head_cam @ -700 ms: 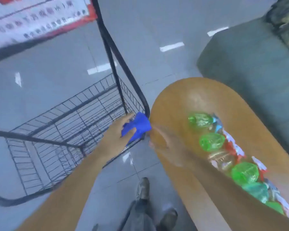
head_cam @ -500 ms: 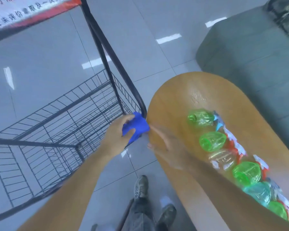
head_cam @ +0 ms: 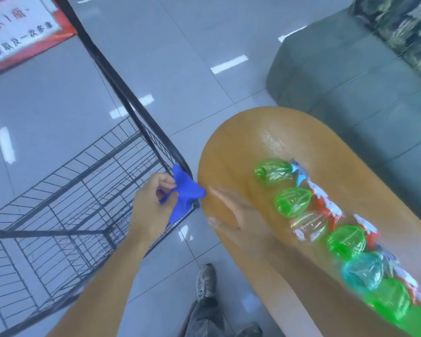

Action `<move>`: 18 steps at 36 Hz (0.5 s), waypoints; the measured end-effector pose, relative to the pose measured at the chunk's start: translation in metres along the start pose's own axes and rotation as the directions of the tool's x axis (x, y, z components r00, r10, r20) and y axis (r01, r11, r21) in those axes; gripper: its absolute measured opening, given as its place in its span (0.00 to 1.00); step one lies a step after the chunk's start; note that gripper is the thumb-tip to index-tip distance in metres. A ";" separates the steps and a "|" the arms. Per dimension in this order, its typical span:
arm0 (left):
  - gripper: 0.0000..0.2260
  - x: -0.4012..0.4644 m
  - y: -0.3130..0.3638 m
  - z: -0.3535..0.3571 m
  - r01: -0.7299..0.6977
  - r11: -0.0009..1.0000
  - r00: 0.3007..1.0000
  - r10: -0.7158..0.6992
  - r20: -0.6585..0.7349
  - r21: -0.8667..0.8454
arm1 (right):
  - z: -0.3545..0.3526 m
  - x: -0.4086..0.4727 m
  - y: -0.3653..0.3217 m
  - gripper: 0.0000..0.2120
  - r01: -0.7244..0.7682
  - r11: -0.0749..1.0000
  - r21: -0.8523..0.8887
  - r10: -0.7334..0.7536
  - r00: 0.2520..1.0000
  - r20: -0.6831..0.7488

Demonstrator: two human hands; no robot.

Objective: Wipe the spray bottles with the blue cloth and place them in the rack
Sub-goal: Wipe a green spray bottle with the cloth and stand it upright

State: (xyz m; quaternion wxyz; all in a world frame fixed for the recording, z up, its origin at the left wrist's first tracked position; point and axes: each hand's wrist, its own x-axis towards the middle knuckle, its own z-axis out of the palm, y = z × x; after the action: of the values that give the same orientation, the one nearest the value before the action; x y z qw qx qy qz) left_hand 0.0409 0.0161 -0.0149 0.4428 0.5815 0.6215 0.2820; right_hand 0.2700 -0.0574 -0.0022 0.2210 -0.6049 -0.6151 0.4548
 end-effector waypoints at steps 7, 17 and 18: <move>0.14 -0.055 0.058 0.061 -0.006 0.951 1.000 0.013 0.020 -0.310 | -0.011 -0.064 -0.002 0.21 0.088 0.994 -0.063 -0.105 0.914 -0.392; 0.13 -0.150 0.099 0.209 0.040 0.868 0.956 0.111 0.273 -0.495 | -0.032 -0.193 0.076 0.23 -0.087 0.991 0.103 0.133 0.758 -0.639; 0.13 -0.160 0.101 0.223 0.049 0.863 0.942 0.128 0.311 -0.503 | -0.035 -0.206 0.084 0.24 -0.088 0.986 0.144 0.161 0.745 -0.648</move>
State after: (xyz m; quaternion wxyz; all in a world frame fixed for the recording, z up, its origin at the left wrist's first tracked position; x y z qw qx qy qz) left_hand 0.2739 -0.1595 0.0080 0.6721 0.4975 0.4297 0.3408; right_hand 0.3792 -0.2543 0.0027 0.4229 -0.7534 -0.4321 0.2585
